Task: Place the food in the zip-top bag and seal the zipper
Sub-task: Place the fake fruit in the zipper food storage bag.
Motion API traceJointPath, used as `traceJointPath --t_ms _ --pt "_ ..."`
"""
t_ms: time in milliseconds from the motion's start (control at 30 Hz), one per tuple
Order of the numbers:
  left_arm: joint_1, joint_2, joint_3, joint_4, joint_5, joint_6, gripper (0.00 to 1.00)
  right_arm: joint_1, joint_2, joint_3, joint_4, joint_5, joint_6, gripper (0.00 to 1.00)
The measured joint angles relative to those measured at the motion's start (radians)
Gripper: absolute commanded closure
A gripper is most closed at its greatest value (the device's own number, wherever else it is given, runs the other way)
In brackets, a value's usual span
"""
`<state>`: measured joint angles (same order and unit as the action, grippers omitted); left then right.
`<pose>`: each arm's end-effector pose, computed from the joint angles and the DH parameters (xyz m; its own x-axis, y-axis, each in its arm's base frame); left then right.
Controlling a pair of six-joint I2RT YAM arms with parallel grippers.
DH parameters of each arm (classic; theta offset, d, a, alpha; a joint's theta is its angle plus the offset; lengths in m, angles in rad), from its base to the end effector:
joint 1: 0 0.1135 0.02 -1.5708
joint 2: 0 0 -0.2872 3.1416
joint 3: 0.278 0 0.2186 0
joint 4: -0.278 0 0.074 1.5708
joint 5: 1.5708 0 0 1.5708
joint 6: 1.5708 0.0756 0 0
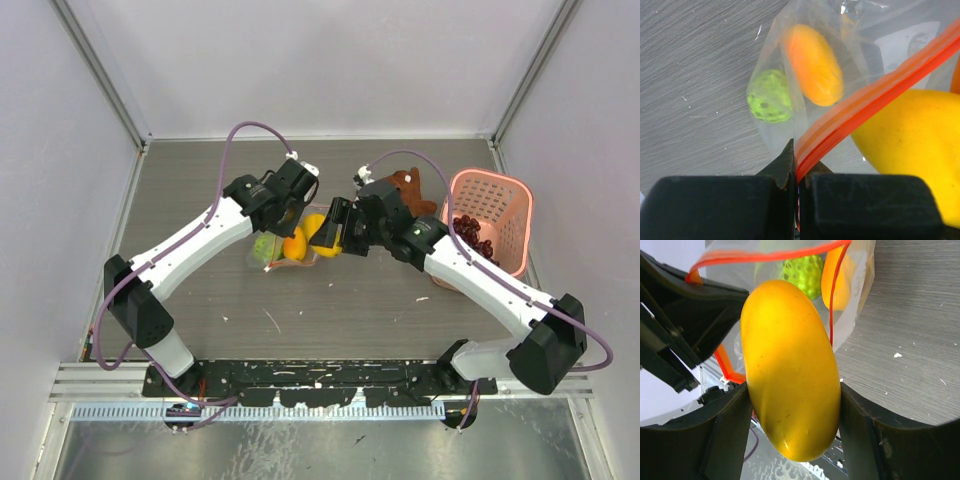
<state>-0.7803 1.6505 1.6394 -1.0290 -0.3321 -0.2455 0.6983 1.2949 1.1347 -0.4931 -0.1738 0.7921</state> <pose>0.2500 -0.2128 0.3320 -0.7277 0.3970 -0.5593 0.3824 0.9118 0.1497 0.2036 0.1879 0.3253 -0.8526 0.1997 -0.4829 -0.1872 0.7460 0.6391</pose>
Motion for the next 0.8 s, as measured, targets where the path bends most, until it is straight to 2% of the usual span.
traceJointPath --t_ms 167,400,667,800 --pt "0.0 0.0 0.0 0.001 0.024 0.0 1.0 0.0 0.033 0.004 0.031 0.012 0.04 0.65" --pt "0.0 0.0 0.0 0.001 0.046 0.0 1.0 0.0 0.098 0.008 0.039 0.046 0.072 0.4" --pt "0.0 0.0 0.0 0.001 0.07 0.0 1.0 0.002 0.1 0.008 0.063 0.09 0.087 0.19" --pt "0.0 0.0 0.0 0.001 0.083 0.0 1.0 0.002 0.111 0.018 0.068 0.106 0.09 0.11"
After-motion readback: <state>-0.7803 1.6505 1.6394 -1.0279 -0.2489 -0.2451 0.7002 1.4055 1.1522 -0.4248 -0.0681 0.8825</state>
